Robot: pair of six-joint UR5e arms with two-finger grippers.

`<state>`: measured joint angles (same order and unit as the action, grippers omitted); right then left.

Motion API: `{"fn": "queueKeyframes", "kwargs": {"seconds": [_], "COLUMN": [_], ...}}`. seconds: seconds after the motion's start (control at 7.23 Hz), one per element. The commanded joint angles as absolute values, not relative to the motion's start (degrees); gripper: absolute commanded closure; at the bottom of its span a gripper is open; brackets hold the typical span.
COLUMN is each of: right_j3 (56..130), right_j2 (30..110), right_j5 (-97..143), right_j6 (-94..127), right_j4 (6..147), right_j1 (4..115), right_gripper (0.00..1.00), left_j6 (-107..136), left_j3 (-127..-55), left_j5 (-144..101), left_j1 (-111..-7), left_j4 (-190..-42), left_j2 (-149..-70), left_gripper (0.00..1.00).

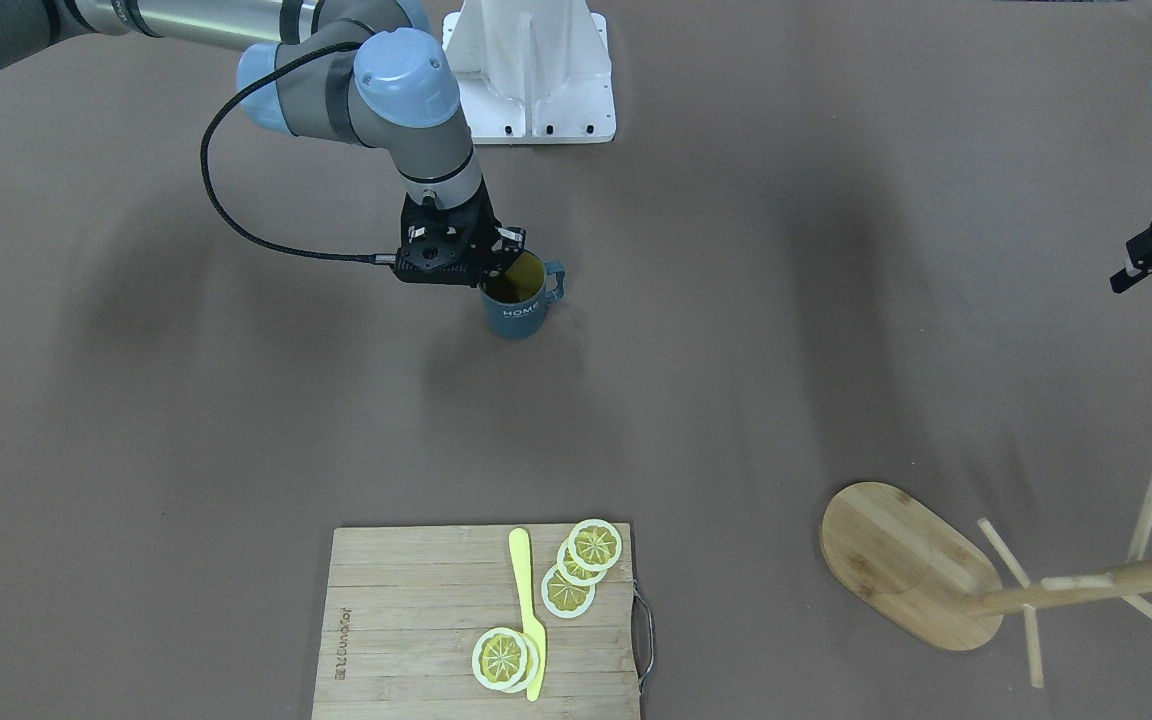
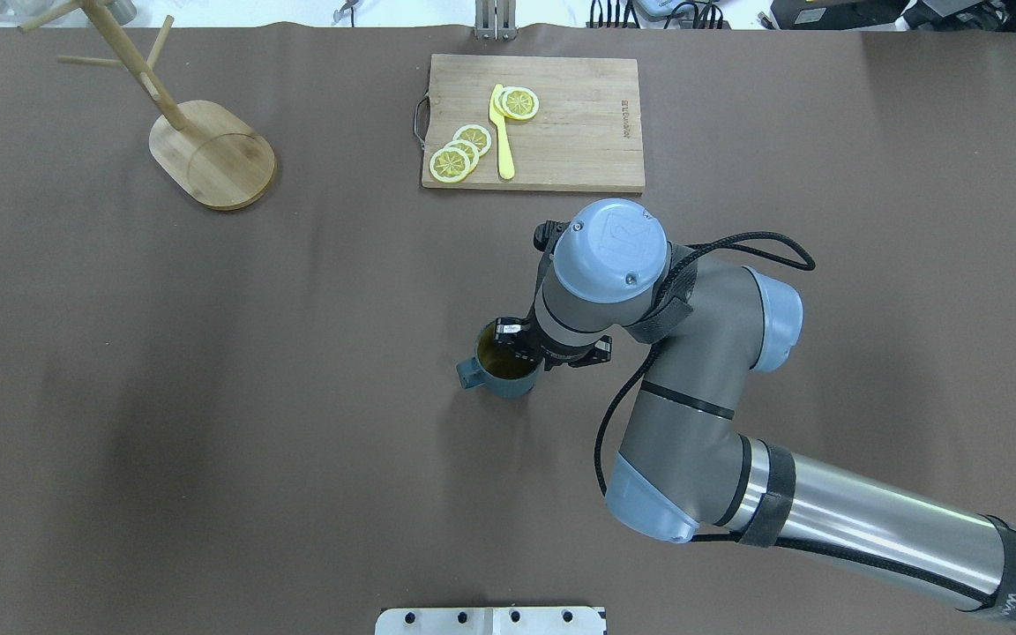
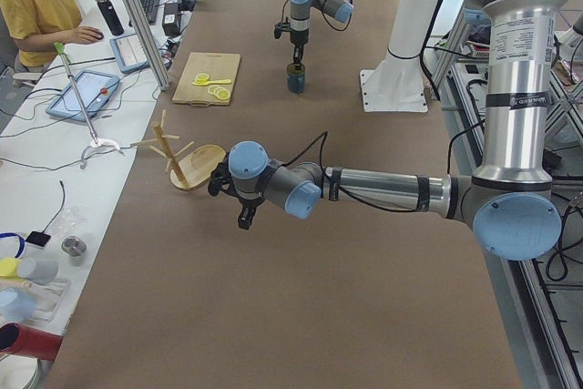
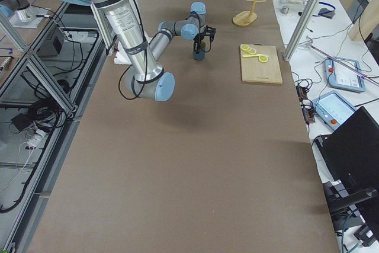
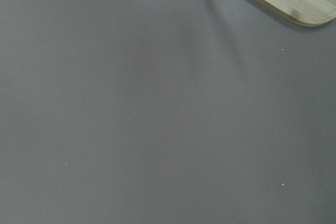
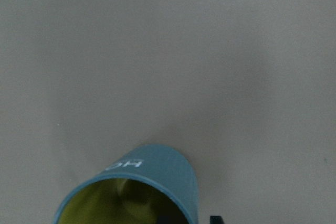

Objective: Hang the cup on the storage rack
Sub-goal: 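Drag the teal mug with the right gripper toward the table centre, then release the mug and raise the right gripper while the left gripper approaches the mug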

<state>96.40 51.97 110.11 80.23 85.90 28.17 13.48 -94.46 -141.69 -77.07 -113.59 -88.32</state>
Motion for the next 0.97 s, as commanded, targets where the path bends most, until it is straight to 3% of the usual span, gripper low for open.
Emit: {"fn": "queueKeyframes", "kwargs": {"seconds": [0.0,0.55,0.69,0.83], "right_j3": [97.9,101.4,101.5,101.1], "right_j2": [51.2,59.9,61.5,63.5], "right_j5": [112.5,120.2,120.3,121.1], "right_j6": [80.2,70.4,66.1,62.9], "right_j4": [86.0,86.0,86.2,86.2], "right_j1": [30.8,42.4,44.6,47.2], "right_gripper": [0.0,0.0,0.0,0.0], "left_j6": [13.6,24.6,25.8,26.1], "left_j3": [-94.9,-95.4,-95.2,-94.7], "left_j5": [-141.9,-141.2,-141.2,-141.3], "left_j1": [-75.0,-63.1,-58.2,-54.9], "left_j4": [-116.2,-139.5,-142.2,-142.1], "left_j2": [-89.0,-91.9,-98.0,-102.8], "left_gripper": [0.02,0.03,0.12,0.12]}}
